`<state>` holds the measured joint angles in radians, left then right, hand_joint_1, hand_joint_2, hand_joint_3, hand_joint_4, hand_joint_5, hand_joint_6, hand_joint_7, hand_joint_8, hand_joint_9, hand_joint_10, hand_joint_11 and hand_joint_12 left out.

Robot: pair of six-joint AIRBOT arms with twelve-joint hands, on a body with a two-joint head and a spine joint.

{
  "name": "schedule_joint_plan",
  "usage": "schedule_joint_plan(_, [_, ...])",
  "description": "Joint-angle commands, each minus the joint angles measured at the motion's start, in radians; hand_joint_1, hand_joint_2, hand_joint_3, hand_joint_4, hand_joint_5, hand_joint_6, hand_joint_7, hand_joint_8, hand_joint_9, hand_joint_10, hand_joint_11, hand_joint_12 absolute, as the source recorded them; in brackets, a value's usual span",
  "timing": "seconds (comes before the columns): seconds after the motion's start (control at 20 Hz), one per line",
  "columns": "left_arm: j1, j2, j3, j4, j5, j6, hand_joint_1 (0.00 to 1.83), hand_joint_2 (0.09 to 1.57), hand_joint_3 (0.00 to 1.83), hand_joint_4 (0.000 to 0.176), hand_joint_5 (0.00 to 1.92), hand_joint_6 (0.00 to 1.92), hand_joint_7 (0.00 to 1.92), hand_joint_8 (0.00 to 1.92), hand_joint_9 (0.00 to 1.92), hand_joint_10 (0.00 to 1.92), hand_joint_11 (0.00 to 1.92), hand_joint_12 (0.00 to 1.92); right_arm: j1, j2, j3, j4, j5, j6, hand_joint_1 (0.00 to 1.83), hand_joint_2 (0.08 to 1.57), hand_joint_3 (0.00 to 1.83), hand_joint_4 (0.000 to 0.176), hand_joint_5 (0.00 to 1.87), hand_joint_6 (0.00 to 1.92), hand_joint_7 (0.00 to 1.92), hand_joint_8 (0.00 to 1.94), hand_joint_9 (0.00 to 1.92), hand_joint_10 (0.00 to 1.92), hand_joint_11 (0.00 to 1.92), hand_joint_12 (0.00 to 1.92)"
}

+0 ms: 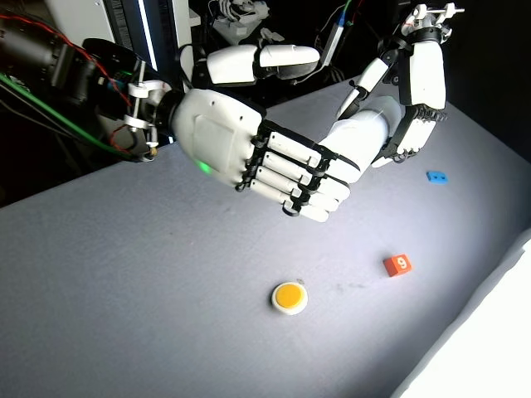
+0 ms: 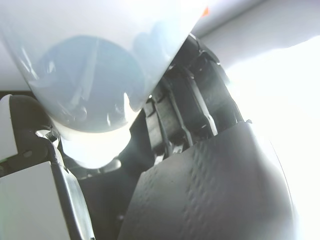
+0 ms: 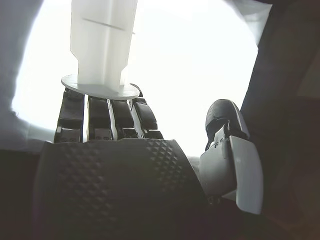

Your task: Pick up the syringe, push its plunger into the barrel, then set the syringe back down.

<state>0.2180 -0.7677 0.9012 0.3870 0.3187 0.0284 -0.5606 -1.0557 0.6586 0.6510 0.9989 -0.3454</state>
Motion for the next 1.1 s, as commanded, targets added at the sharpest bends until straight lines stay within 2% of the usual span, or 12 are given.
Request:
schedule_joint_plan(0.0, [-0.017,-0.007,-0.006,-0.023,-0.173,-0.041,1.36,1.17,0.00,0.000,0.79,1.30,0.97,0.94,0.75,1.42,0.54,1.50,0.003,-0.028,-0.023,-0.157,-0.003,0.013,0.00,1.13,0.00,0.000,0.00,0.00,0.00,0.00,0.00,0.00,0.00,0.00])
schedule_joint_plan(0.3, [-0.017,-0.008,-0.005,-0.017,-0.173,-0.040,1.36,1.15,0.00,0.000,0.84,1.21,0.99,0.96,0.76,1.40,0.55,1.51,-0.004,-0.158,-0.016,-0.111,-0.005,-0.044,0.00,1.15,0.01,0.000,0.00,0.00,0.00,0.00,0.00,0.00,0.00,0.00])
schedule_joint_plan(0.5, [-0.016,-0.008,-0.005,-0.017,-0.172,-0.040,1.36,1.16,0.00,0.000,0.81,1.24,1.00,0.93,0.77,1.40,0.55,1.51,-0.008,-0.225,-0.003,-0.110,-0.007,-0.045,0.00,1.14,0.00,0.000,0.00,0.00,0.00,0.00,0.00,0.00,0.00,0.00])
schedule_joint_plan(1.05, [-0.012,-0.005,-0.005,-0.019,-0.165,-0.040,1.36,1.15,0.00,0.000,0.84,1.21,1.00,0.93,0.76,1.41,0.55,1.54,-0.028,-0.323,0.014,-0.113,-0.076,-0.049,0.00,1.15,0.00,0.000,0.00,0.00,0.00,0.00,0.00,0.00,0.00,0.00])
